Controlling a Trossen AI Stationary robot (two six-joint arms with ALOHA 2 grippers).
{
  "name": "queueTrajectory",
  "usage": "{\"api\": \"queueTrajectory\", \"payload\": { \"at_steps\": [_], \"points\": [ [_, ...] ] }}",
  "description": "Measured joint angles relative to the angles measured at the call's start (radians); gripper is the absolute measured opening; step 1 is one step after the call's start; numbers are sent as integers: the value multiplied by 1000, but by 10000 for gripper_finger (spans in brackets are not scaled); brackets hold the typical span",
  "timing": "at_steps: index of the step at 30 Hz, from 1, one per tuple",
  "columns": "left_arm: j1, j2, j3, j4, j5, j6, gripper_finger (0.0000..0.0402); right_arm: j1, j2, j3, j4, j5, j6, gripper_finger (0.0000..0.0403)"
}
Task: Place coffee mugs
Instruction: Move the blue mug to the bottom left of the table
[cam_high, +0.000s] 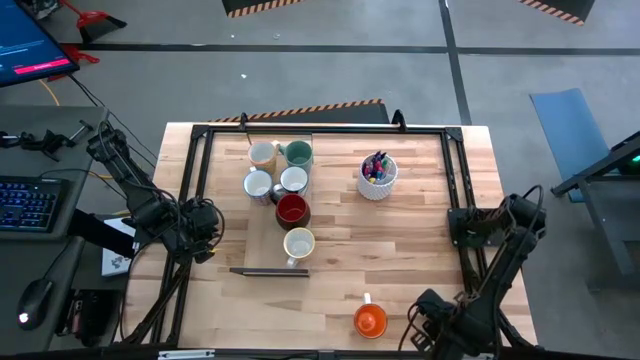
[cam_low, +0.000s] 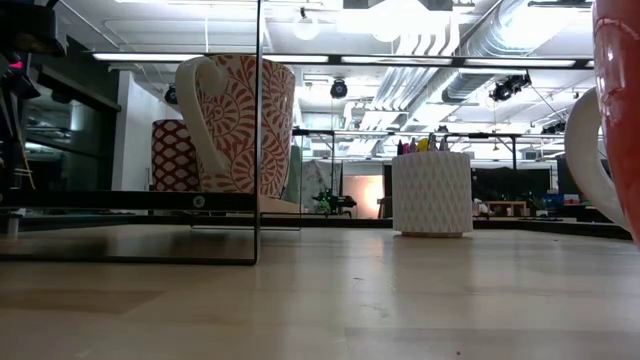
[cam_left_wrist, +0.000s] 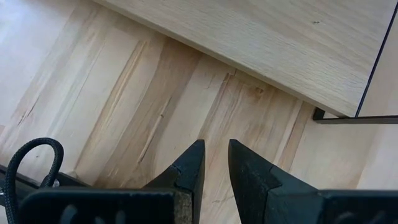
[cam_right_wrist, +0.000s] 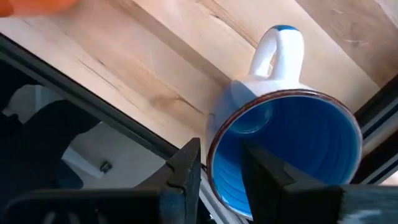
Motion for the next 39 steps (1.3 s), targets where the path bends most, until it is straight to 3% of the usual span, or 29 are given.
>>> {"api": "queueTrajectory", "payload": {
  "at_steps": [18,20,23,31,39],
  "points": [
    [0,0,0,0,0,0,62,-1,138,0,-51,-2,47,87],
    [0,0,0,0,0,0,62,-5,139,0,-55,-2,59,73],
    [0,0,0,0,0,0,62,-15,139,2,-65,15,57,20],
    [0,0,0,0,0,0,62,-119,66,2,-129,255,-101,3],
    [0,0,0,0,0,0,62,-294,-90,3,-105,665,-441,1]
  ]
}}
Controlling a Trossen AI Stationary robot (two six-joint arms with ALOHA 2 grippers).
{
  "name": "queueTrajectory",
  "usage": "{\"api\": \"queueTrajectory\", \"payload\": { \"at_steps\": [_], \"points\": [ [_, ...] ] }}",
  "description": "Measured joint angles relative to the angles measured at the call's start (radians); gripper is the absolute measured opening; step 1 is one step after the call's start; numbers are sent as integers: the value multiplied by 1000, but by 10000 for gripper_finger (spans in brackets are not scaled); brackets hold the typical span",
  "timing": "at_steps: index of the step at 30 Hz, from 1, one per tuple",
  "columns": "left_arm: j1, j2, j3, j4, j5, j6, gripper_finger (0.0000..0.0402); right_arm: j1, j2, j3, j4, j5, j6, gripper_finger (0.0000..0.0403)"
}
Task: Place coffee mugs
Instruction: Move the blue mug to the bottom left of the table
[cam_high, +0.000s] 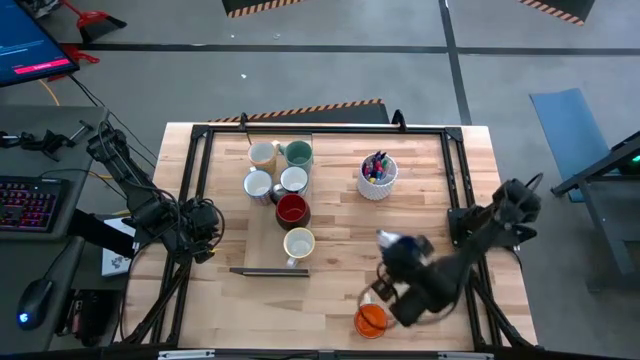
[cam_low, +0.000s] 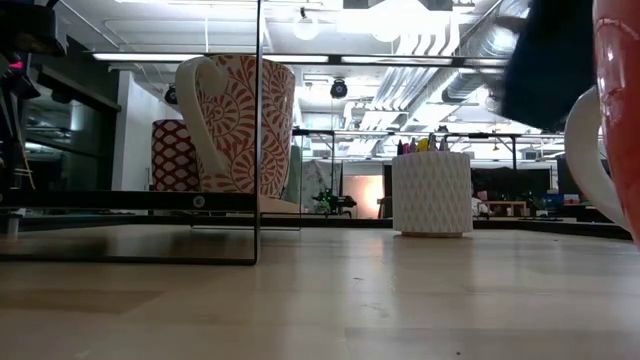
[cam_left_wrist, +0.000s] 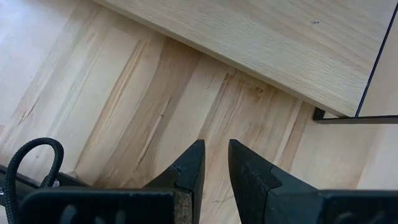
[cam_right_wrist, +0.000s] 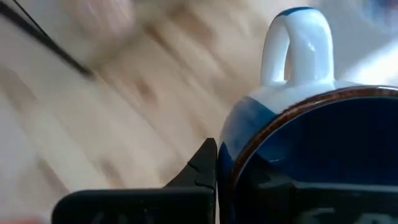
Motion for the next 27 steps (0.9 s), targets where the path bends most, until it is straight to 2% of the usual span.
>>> {"api": "queueTrajectory", "payload": {
  "at_steps": [3,5,7,10,15,18,23,27],
  "points": [
    [0,0,0,0,0,0,62,-75,-47,0,183,91,-265,1],
    [0,0,0,0,0,0,62,-127,-70,0,343,90,-482,1],
    [0,0,0,0,0,0,62,-173,-82,0,518,66,-689,1],
    [0,0,0,0,0,0,62,-234,-88,0,719,-50,-915,1],
    [0,0,0,0,0,0,62,-295,-88,0,890,-226,-1066,0],
    [0,0,0,0,0,0,62,-311,-88,3,956,-271,-1148,0],
    [0,0,0,0,0,0,62,-345,-83,80,962,-285,-1275,0],
    [0,0,0,0,2,0,62,-405,-82,128,961,-389,-1313,0]
  ]
}}
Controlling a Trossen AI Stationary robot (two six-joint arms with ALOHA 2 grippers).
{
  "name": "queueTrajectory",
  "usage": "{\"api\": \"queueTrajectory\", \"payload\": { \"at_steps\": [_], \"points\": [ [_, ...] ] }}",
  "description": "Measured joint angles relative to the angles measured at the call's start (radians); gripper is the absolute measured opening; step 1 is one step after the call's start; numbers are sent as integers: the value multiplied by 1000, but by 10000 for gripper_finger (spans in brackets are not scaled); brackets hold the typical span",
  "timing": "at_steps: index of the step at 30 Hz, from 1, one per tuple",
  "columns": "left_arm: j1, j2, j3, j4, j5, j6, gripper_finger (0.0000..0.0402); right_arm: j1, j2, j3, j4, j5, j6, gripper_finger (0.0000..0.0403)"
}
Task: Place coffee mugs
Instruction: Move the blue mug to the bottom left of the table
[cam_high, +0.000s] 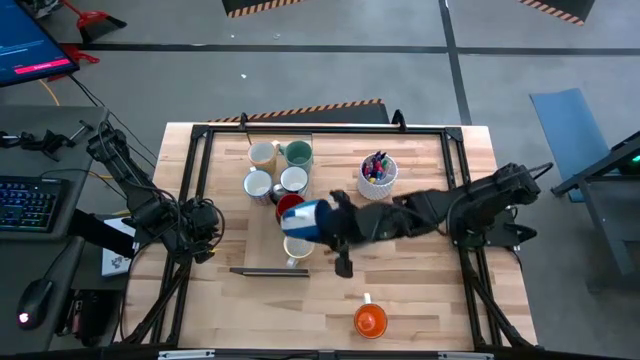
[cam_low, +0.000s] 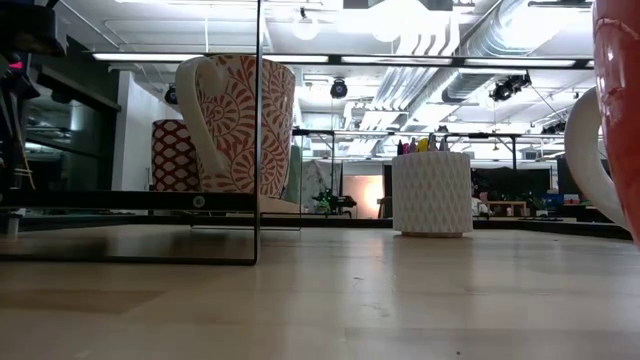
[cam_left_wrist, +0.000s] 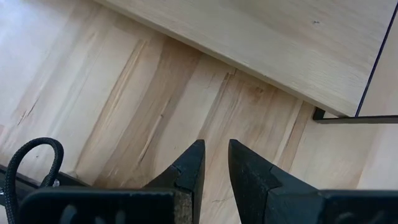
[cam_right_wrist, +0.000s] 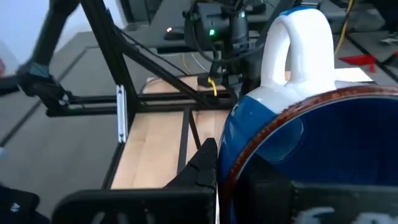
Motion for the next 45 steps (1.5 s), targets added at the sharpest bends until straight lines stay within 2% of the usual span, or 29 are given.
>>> {"api": "queueTrajectory", "payload": {
  "at_steps": [4,7,20,25,28,31,40,41,43,45],
  "points": [
    [-1,0,0,0,45,21,62,-68,0,14,-1,-114,6,0],
    [-1,0,0,0,56,34,62,-109,2,15,-6,-154,13,0],
    [-76,0,0,113,79,-6,62,-242,29,18,-48,-200,-52,0],
    [-93,0,0,120,79,-20,62,-252,90,19,-4,-329,-79,0],
    [-94,0,0,122,79,-27,62,-251,142,75,-2,-362,-110,0],
    [-94,0,0,124,81,-28,62,-253,203,187,-47,-375,-156,0],
    [-94,0,0,125,84,-27,62,-252,467,716,-509,-372,-225,0],
    [-94,0,0,126,84,-27,62,-252,492,743,-526,-372,-232,0],
    [-94,0,0,125,84,-27,62,-256,485,682,-447,-395,-245,0],
    [-94,0,0,124,84,-27,62,-266,486,636,-440,-451,-245,0]
  ]
}}
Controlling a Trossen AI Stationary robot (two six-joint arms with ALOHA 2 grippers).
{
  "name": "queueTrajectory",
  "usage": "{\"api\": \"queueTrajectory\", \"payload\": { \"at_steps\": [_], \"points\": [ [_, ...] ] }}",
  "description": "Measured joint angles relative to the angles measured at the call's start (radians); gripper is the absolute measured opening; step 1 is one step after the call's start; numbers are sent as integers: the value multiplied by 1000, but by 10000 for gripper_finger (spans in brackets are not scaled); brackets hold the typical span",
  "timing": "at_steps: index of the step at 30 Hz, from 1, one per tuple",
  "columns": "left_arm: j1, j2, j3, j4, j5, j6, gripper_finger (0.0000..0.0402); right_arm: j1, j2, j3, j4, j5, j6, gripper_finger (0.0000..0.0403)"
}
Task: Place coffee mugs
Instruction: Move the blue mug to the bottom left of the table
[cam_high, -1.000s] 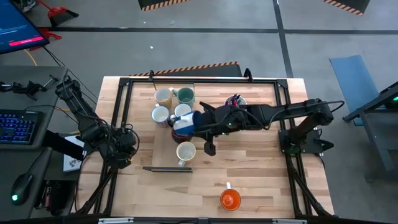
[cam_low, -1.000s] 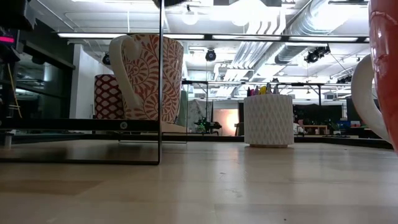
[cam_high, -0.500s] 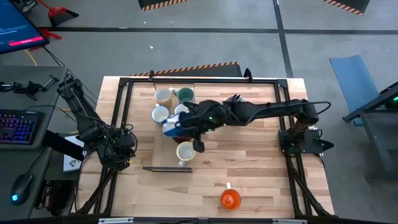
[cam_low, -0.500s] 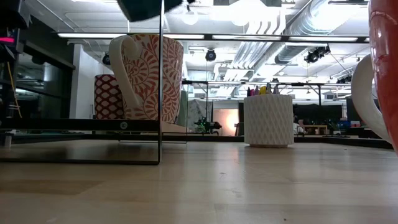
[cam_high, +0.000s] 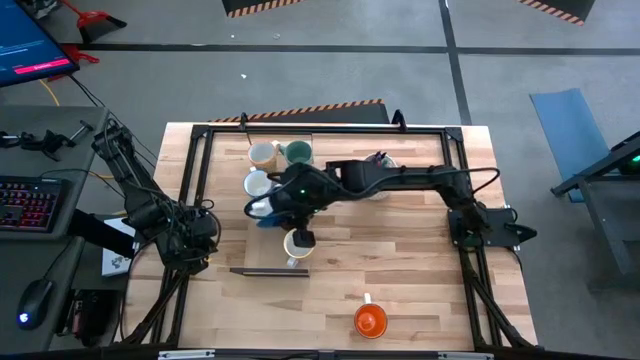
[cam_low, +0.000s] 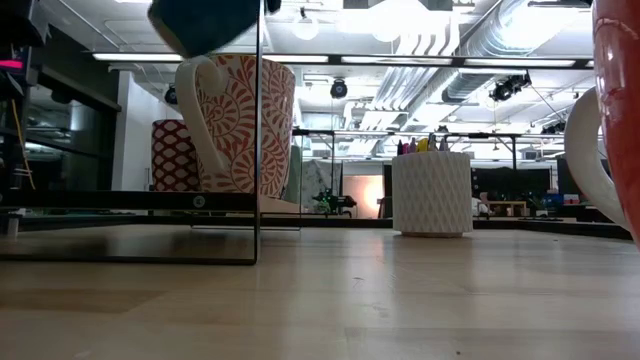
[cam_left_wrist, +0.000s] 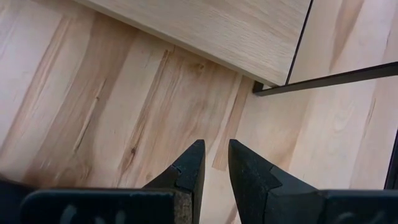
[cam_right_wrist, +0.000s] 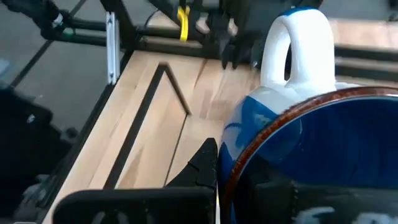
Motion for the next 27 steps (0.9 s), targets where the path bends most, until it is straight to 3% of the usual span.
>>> {"api": "queueTrajectory", "payload": {
  "at_steps": [10,19,27],
  "points": [
    [0,0,0,0,-1,2,62,29,12,-18,36,70,-20,0],
    [0,0,0,-1,-4,12,62,181,12,20,21,111,-43,0],
    [0,0,0,0,-8,18,62,322,12,21,-12,238,24,0]
  ]
}}
